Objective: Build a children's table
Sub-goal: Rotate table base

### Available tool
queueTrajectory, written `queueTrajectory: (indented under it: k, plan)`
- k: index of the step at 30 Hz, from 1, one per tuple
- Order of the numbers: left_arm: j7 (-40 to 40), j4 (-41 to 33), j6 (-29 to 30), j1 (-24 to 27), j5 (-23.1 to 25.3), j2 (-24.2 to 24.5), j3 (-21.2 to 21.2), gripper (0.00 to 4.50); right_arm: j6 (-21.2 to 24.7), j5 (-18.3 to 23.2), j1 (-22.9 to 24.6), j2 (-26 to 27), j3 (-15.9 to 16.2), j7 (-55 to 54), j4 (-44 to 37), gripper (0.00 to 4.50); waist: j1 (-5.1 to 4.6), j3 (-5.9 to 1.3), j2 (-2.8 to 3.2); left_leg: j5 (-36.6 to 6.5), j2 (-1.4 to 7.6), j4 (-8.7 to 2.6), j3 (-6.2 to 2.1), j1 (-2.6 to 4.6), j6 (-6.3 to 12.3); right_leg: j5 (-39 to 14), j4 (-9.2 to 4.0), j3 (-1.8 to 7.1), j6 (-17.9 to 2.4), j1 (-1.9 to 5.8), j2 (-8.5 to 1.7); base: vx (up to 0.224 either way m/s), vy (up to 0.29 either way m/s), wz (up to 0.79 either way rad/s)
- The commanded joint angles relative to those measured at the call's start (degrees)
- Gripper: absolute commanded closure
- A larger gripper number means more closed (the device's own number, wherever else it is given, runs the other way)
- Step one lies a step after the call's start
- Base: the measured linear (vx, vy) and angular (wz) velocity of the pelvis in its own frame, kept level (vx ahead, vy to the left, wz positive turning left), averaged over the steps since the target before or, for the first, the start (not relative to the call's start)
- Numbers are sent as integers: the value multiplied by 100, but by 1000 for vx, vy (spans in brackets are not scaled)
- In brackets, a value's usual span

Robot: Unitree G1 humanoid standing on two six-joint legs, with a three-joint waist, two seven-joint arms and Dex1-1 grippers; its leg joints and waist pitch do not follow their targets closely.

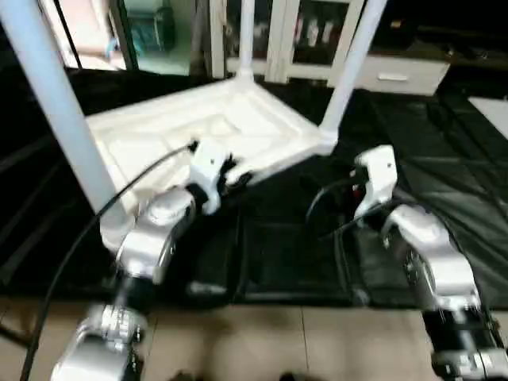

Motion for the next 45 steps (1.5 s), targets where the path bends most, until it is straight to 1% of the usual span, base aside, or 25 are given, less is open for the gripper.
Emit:
queueTrajectory:
  k: [1, 2, 3, 4, 6, 8, 11, 12, 13, 14, 15, 18, 21, 23, 25, 27, 29, 30, 33, 36, 38, 39, 41, 43, 45]
  plan:
    - [-388, -944, 432, 446, -557, 179, -104, 226, 115, 132, 144, -26, -129, -47, -239, 28, 26, -408, 0, -1000, 248, -474, -85, 39, 242, -1055, -250, 237, -1215, 274, -284, 88, -9, 2]
    - [-416, -1007, 460, 492, -593, 206, -114, 226, 118, 135, 157, -25, -128, -46, -251, 28, 26, -408, 0, -1000, 248, -474, -85, 39, 242, -1055, -250, 237, -1215, 274, -284, 88, -9, 2]
    - [-641, -1525, 695, 891, -860, 452, -197, 226, 162, 171, 281, -20, -127, -37, -373, 28, 32, -447, -10, -581, 235, -442, -83, 39, 382, -550, -154, 241, -1304, 306, -264, 85, -18, 0]
    - [-641, -1525, 695, 891, -860, 452, -197, 226, 162, 171, 281, -20, -127, -37, -373, 28, 33, -449, 3, -422, 228, -433, -74, 30, 449, -390, -139, 243, -1320, 307, -252, 76, -28, -1]
    - [-930, -2233, 921, 1499, -1093, 846, -234, 226, 245, 286, 489, -27, -100, 70, -635, 28, 44, -451, 3, -130, 207, -387, -46, 18, 616, 27, -85, 269, -1390, 300, -232, 69, -30, -1]
    - [-988, -2466, 1034, 1685, -1205, 918, -174, 226, 254, 319, 545, -27, -87, 103, -714, 28, 49, -427, 12, -186, 206, -398, -33, 27, 657, -101, -108, 263, -1416, 286, -212, 0, 0, 0]
    - [-947, -3198, 1350, 2339, -1545, 1087, 257, 226, 334, 503, 794, 9, -1, 252, -1081, 28, 74, -346, 51, -1002, 248, -471, -49, 57, 315, -1238, -219, 264, -1182, 267, -235, 0, 0, 0]
    - [-886, -3296, 1379, 2485, -1623, 1108, 399, 226, 330, 521, 858, 15, 45, 283, -1170, 28, 65, -315, 54, -1316, 252, -504, -62, 60, 167, -1729, -279, 264, -974, 258, -227, 0, 0, 0]
    - [-822, -3402, 1407, 2632, -1704, 1168, 505, 226, 350, 556, 918, 28, 71, 300, -1257, 28, 69, -312, 107, -1481, 244, -509, -69, 80, 87, -1932, -291, 263, -894, 238, -221, 0, 0, 0]
    - [-782, -3471, 1427, 2722, -1755, 1209, 560, 226, 365, 576, 956, 35, 83, 304, -1311, 28, 40, -304, 86, -1657, 240, -530, -89, 70, -14, -2128, -322, 261, -740, 232, -201, 0, 0, 0]
    - [-762, -3546, 1454, 2833, -1805, 1256, 604, 226, 380, 589, 997, 40, 92, 306, -1361, 28, 39, -311, 109, -1821, 227, -542, -98, 101, -75, -2313, -345, 257, -630, 208, -187, 0, 0, 0]
    - [-749, -3767, 1458, 3269, -1913, 1375, 804, 226, 387, 584, 1094, 36, 113, 298, -1447, 28, 24, -293, 110, -2068, 223, -567, -122, 94, -157, -2559, -387, 256, -493, 187, -180, 0, 0, 0]
    - [-712, -3894, 1374, 3707, -1837, 1397, 1104, 226, 401, 565, 1156, 30, 92, 272, -1476, 28, 29, -285, 131, -2252, 213, -565, -129, 132, -193, -2809, -442, 257, -352, 142, -179, -17, 0, 0]
    - [-618, -3920, 1267, 3893, -1720, 1374, 1296, 226, 420, 578, 1193, 22, 76, 243, -1501, 28, 22, -263, 120, -2358, 208, -577, -145, 114, -201, -3014, -470, 247, -264, 148, -181, 0, 0, 0]
    - [-549, -3847, 1037, 4098, -1720, 1338, 1572, 226, 434, 583, 1257, 6, 89, 234, -1558, 28, 21, -229, 134, -2589, 198, -583, -161, 160, -212, -3417, -539, 228, -128, 111, -185, 0, 0, 0]
    - [-523, -3806, 905, 4238, -1785, 1315, 1754, 226, 434, 584, 1302, -19, 110, 235, -1590, 28, 12, -234, 127, -2736, 181, -583, -208, 170, -240, -3749, -591, 196, 31, 131, -195, 0, 0, 0]
    - [-484, -3774, 753, 4391, -1888, 1269, 1979, 226, 432, 585, 1343, -50, 136, 233, -1612, 28, 3, -238, 139, -2713, 190, -600, -225, 149, -235, -3642, -583, 193, 31, 149, -196, 0, 0, 0]
    - [-623, -3744, 655, 4613, -1952, 1315, 2163, 226, 431, 583, 1371, -63, 139, 240, -1620, 28, 7, -241, 161, -2782, 195, -608, -228, 179, -247, -3608, -588, 190, 30, 134, -188, 0, 0, 0]
    - [-818, -3726, 612, 4951, -2068, 1351, 2418, 226, 421, 566, 1403, -90, 131, 255, -1607, 28, -30, -229, 158, -2919, 210, -648, -258, 154, -261, -3402, -570, 194, -69, 160, -180, 0, 0, 0]
    - [-890, -3597, 491, 5200, -2079, 1378, 2666, 226, 432, 572, 1416, -100, 119, 258, -1613, 28, -50, -210, 138, -3099, 194, -631, -243, 211, -245, -3514, -611, 213, -73, 96, -171, 0, 0, 0]
    - [-822, -3455, 393, 5275, -2080, 1368, 2884, 226, 443, 579, 1409, -109, 116, 260, -1606, 28, -54, -197, 133, -3059, 183, -629, -256, 191, -218, -3648, -621, 211, -36, 112, -191, 0, 0, 0]
    - [-772, -3345, 350, 5267, -2095, 1364, 3019, 226, 442, 578, 1399, -109, 118, 261, -1593, 28, -66, -191, 96, -3071, 173, -619, -252, 196, -211, -3789, -649, 201, 23, 101, -186, 0, 0, 0]
    - [-734, -3260, 305, 5258, -2116, 1370, 3111, 226, 442, 580, 1391, -111, 122, 259, -1584, 28, -63, -189, 116, -3063, 171, -615, -273, 208, -217, -3889, -660, 200, 64, 98, -197, 0, 0, 0]
    - [-482, -2951, 237, 5045, -2100, 1390, 3362, 226, 433, 571, 1350, -108, 134, 252, -1537, 28, -63, -188, 86, -3093, 169, -609, -277, 224, -216, -3944, -672, 191, 95, 88, -190, 0, 0, 0]
    - [-175, -2637, 156, 4768, -1945, 1423, 3526, 226, 420, 558, 1313, -103, 144, 246, -1496, 28, -61, -186, 106, -3157, 148, -598, -291, 254, -232, -3992, -689, 158, 141, 77, -173, 0, 0, 0]
